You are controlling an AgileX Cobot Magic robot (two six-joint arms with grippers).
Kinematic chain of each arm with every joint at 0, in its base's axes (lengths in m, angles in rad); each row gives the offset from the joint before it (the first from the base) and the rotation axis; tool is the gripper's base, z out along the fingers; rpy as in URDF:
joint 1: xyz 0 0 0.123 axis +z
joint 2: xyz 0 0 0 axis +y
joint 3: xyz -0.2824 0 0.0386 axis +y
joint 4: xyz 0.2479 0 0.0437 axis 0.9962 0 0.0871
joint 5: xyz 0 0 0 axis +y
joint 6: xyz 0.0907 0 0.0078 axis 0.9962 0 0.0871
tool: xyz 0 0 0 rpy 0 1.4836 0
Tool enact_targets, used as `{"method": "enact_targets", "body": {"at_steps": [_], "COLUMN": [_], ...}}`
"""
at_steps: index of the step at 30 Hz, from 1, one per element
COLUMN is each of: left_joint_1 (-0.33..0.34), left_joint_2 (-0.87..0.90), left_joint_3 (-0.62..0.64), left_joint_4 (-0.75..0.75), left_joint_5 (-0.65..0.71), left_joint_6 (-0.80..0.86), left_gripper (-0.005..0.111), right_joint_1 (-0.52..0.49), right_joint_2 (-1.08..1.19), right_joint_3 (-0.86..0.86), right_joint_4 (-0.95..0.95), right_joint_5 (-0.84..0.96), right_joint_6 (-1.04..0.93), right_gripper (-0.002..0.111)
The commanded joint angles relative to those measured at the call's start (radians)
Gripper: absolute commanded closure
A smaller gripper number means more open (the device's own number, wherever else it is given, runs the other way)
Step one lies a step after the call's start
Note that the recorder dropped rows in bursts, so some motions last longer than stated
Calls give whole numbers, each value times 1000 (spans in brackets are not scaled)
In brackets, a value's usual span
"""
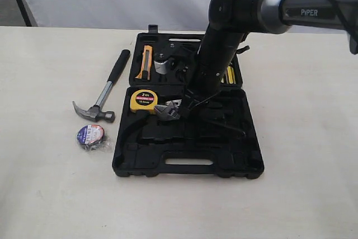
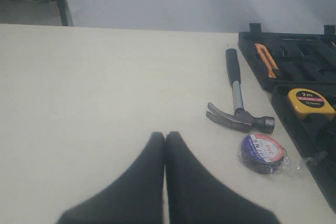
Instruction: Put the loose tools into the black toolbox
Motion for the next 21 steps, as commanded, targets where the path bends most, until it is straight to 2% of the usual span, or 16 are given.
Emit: {"method": "enact_targets", "body": {"at_steps": [1,5,13,17,21], "left_joint_1": [3,3,3,3,3], "left_joint_2": [-8,-8,-8,-8,-8], "left_joint_3": [9,9,9,9,9], "left_joint_4": [-14,-14,-14,-14,-14], "left_joint_5": [-17,-17,-17,-17,-17], "left_joint_6": [-10,-10,-10,-10,-10], "left_gripper": [105,105,105,105,105], "right_joint_1": [-1,48,184,268,312], "right_joint_2": [-90,-165,-221,-219,-219], "right_joint_3": [-18,10,254,369,427], "right_joint_4": [-15,-178,-460,-773,-1008], "right_joint_5": [-8,-27,-348,-496,-512], "right_joint_6": [10,73,309,581,816], "right_gripper": [109,109,109,109,109]}}
